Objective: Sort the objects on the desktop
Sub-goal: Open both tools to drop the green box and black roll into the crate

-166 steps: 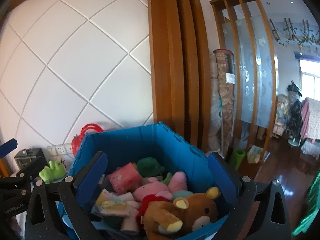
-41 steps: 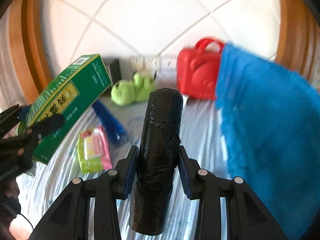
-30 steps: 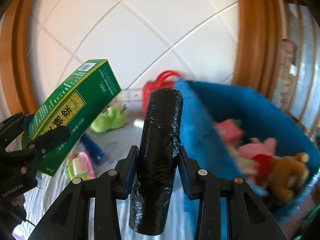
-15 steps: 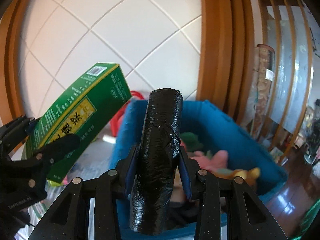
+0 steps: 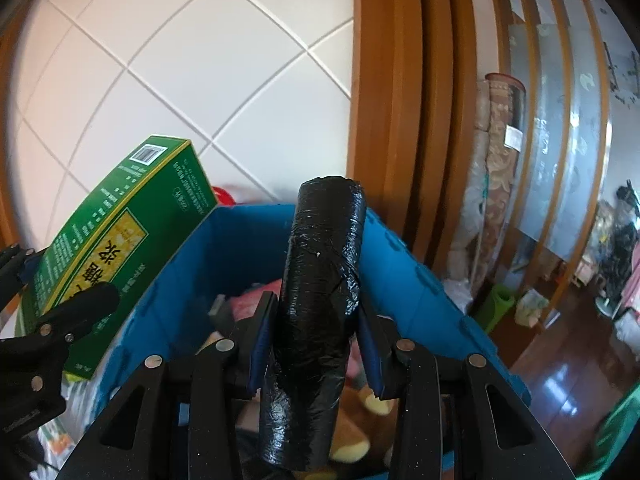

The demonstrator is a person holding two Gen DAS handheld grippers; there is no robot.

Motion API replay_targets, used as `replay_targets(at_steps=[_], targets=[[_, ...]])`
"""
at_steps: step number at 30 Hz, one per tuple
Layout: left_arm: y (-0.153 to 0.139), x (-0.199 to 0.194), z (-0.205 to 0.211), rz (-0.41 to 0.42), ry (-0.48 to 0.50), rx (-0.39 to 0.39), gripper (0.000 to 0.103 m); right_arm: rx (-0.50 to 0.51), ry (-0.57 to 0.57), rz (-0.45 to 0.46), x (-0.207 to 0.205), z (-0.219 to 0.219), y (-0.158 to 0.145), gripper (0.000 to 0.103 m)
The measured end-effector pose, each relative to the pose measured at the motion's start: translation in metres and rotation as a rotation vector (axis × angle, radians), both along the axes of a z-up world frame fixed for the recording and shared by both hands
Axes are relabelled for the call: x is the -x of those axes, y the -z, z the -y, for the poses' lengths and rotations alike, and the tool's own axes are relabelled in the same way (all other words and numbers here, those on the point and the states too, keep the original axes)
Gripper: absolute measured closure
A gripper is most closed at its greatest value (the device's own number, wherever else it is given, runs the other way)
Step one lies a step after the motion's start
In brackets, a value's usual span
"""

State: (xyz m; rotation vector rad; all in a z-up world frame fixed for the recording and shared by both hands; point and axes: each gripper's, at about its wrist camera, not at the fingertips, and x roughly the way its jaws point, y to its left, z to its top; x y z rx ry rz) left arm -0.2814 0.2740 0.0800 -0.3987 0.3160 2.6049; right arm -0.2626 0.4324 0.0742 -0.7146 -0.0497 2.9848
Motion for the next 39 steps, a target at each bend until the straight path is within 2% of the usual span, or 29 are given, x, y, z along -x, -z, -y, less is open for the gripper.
replay_targets(at_steps=[16, 24, 25, 27, 28, 29, 30, 39], targets=[[0.004, 0.022, -0.017, 0.018, -0.031, 0.03, 0.051, 0.0, -0.005, 0.004, 0.031, -0.018, 0.005, 0.065], [0.007, 0.034, -0.021, 0.067, -0.054, 0.034, 0.05, 0.003, -0.015, 0.012, 0.041, -0.022, 0.005, 0.065], [0.006, 0.038, -0.022, 0.076, -0.064, 0.031, 0.05, 0.003, -0.015, 0.013, 0.043, -0.023, 0.002, 0.063], [0.005, 0.042, -0.023, 0.076, -0.087, 0.026, 0.044, -0.003, -0.016, 0.021, 0.049, -0.023, -0.002, 0.043], [0.004, 0.043, -0.022, 0.072, -0.105, 0.025, 0.033, -0.009, -0.012, 0.016, 0.05, -0.023, -0.003, 0.032], [0.003, 0.043, -0.021, 0.064, -0.125, 0.022, 0.021, -0.015, -0.008, 0.007, 0.05, -0.023, -0.006, 0.031], [0.001, 0.042, -0.02, 0.049, -0.145, 0.013, 0.019, -0.013, -0.008, 0.001, 0.049, -0.024, -0.007, 0.031], [0.003, 0.04, -0.014, 0.055, -0.171, -0.009, 0.016, -0.003, 0.044, -0.06, 0.031, -0.031, -0.014, 0.026]])
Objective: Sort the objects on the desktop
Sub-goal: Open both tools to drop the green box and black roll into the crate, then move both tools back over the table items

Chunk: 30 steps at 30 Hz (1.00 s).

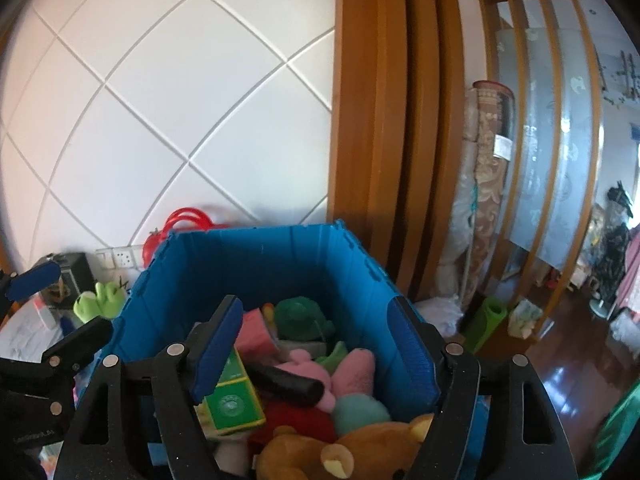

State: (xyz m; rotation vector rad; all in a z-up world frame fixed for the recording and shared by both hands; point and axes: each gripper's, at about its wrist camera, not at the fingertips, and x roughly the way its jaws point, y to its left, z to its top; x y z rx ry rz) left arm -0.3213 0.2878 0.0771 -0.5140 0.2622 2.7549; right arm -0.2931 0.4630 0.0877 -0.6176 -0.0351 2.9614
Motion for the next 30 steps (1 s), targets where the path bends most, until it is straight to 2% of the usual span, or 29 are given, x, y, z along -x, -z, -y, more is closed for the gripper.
replay_targets(at_steps=[9, 30], targets=[[0.004, -0.011, 0.003, 0.01, -0.002, 0.012, 0.016, -0.008, 0.012, -0.028, -0.017, 0.0, -0.005, 0.024], [0.005, -0.025, 0.008, 0.007, -0.037, -0.004, 0.016, -0.005, -0.035, -0.031, -0.025, 0.005, -0.004, 0.022]])
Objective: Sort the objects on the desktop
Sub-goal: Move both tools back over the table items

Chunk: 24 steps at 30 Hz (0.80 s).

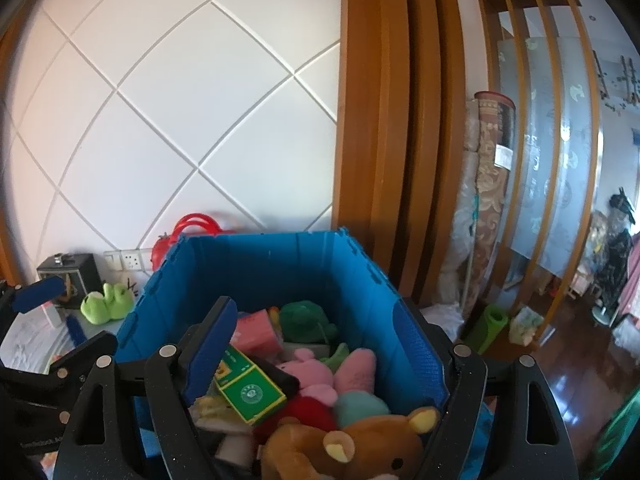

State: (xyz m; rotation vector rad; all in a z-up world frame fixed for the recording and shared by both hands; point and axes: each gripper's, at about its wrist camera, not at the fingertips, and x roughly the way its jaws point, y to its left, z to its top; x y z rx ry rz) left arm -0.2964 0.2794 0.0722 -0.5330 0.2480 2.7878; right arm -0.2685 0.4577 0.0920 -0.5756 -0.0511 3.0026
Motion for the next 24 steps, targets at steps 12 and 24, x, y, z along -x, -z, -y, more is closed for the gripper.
replay_targets(at_steps=[12, 24], targets=[[0.006, -0.023, 0.039, -0.015, -0.098, -0.03, 0.016, 0.015, -0.059, -0.001, -0.013, 0.02, 0.01, 0.014], [0.028, -0.045, 0.122, -0.011, -0.279, -0.027, 0.016, 0.036, -0.177, 0.025, -0.011, 0.079, 0.025, 0.008]])
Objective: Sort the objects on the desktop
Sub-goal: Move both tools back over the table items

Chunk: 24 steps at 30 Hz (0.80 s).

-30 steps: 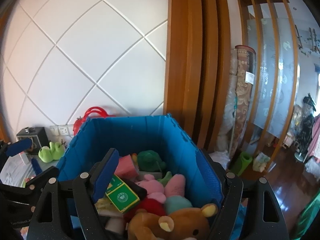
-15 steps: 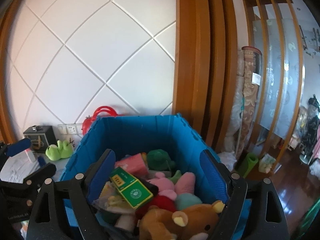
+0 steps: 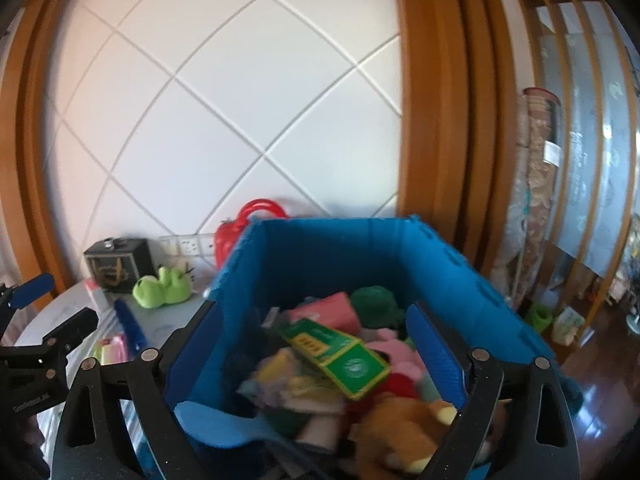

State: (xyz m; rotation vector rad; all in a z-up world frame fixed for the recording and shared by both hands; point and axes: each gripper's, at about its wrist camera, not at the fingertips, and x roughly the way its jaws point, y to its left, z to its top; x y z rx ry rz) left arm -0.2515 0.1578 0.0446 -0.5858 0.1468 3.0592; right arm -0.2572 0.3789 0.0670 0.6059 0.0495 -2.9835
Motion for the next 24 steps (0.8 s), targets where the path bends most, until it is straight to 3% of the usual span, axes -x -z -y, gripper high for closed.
replay_targets(at_steps=[9, 15, 24], targets=[[0.026, -0.013, 0.123, 0.036, -0.159, 0.014, 0.016, 0.009, -0.102, -0.002, 0.006, 0.095, 0.009, 0.008], [0.054, -0.017, 0.217, 0.103, -0.264, 0.042, 0.016, -0.01, -0.184, 0.026, 0.015, 0.174, 0.026, 0.008], [0.098, -0.006, 0.288, 0.19, -0.231, 0.085, 0.016, -0.003, -0.214, 0.144, 0.032, 0.248, 0.087, 0.008]])
